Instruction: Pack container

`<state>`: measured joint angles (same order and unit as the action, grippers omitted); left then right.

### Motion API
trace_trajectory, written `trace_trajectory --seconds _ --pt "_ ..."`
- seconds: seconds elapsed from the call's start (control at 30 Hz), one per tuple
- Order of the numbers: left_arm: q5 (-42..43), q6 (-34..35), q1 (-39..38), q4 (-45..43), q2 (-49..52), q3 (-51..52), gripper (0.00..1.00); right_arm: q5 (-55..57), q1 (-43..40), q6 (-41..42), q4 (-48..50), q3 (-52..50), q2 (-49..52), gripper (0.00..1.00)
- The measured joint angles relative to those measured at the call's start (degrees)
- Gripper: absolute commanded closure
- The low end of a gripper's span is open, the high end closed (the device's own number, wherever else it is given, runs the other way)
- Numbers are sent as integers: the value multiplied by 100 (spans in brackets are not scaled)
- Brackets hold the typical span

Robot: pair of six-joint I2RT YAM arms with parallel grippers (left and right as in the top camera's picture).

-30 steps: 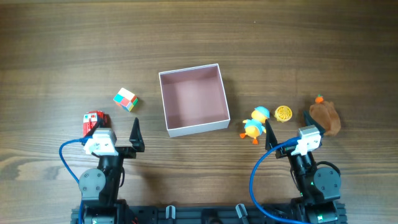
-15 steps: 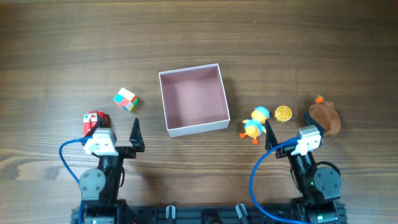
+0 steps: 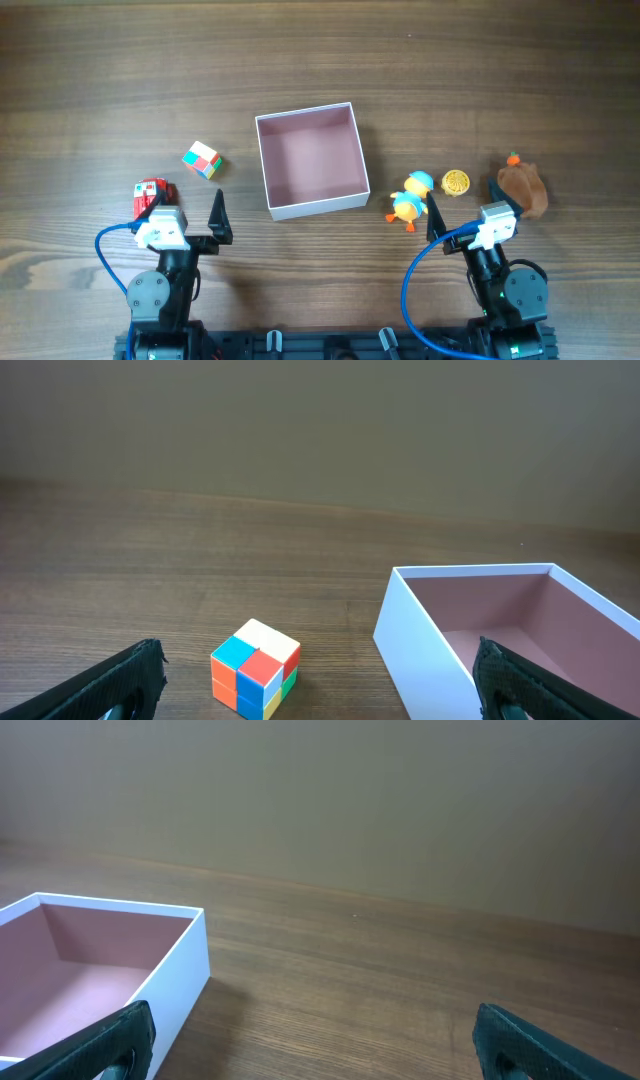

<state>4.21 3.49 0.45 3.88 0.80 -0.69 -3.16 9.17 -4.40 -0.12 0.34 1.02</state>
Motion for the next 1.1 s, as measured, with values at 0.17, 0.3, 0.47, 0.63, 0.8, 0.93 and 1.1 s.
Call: trace_trajectory --seconds 0.17,0.3,0.47,0.63,0.8,0.93,1.1 --pt "0 0 0 0 0 0 0 -2 0 0 0 0 0 0" --pt "0 0 0 0 0 -2 0 -2 0 0 0 0 0 0" --pt "0 0 0 0 0 0 0 0 0 0 0 0 0 0" --pt "0 0 0 0 0 -2 0 -4 0 52 0 0 0 0" --pt "22 210 0 -46 0 0 0 -131 0 693 -28 2 0 0" --pt "39 761 0 407 81 -249 0 -249 0 1176 -542 321 332 0" --pt "63 1082 0 1908 1467 -2337 0 -439 0 1386 -1775 2269 2048 0"
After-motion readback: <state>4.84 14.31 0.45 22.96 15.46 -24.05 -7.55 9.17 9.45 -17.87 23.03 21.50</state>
